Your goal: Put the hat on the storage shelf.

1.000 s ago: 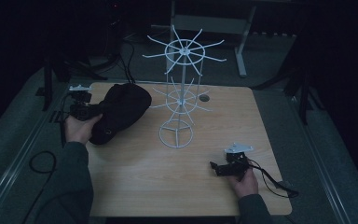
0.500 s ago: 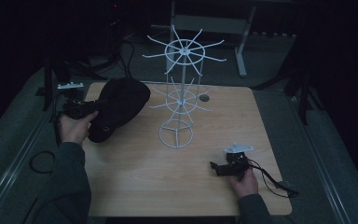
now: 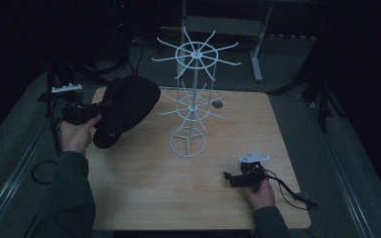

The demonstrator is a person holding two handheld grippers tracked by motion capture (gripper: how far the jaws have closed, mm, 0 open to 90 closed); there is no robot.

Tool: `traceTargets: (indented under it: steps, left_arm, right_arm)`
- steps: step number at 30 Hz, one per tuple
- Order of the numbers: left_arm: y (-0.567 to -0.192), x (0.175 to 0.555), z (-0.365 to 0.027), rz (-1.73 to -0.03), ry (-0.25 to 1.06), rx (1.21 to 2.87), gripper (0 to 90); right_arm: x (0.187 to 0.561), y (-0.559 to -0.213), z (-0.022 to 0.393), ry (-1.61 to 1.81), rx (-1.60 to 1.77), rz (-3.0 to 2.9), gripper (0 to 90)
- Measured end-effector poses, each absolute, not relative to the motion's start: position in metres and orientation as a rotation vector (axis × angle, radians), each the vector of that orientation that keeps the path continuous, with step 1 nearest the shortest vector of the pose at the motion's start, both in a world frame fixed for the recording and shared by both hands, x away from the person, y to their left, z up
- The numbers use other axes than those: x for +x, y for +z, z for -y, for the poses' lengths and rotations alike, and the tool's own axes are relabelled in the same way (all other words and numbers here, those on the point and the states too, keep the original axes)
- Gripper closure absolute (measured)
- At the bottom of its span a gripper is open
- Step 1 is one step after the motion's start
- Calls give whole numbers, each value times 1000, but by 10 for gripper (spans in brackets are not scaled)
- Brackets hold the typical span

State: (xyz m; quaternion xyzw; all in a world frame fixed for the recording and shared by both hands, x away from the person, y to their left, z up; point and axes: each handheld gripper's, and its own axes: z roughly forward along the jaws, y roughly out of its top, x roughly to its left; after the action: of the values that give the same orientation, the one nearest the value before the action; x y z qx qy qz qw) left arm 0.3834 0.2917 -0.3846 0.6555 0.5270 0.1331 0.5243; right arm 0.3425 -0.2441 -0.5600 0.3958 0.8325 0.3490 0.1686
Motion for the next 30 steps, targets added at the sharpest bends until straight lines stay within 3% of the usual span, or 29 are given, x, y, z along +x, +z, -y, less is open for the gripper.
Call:
traceTargets:
  steps: [30]
  left_arm:
    - [-354,375,-296,-1101,222,1492,841]
  right_arm:
    - [343,-560,244,995,1126,-2365,109]
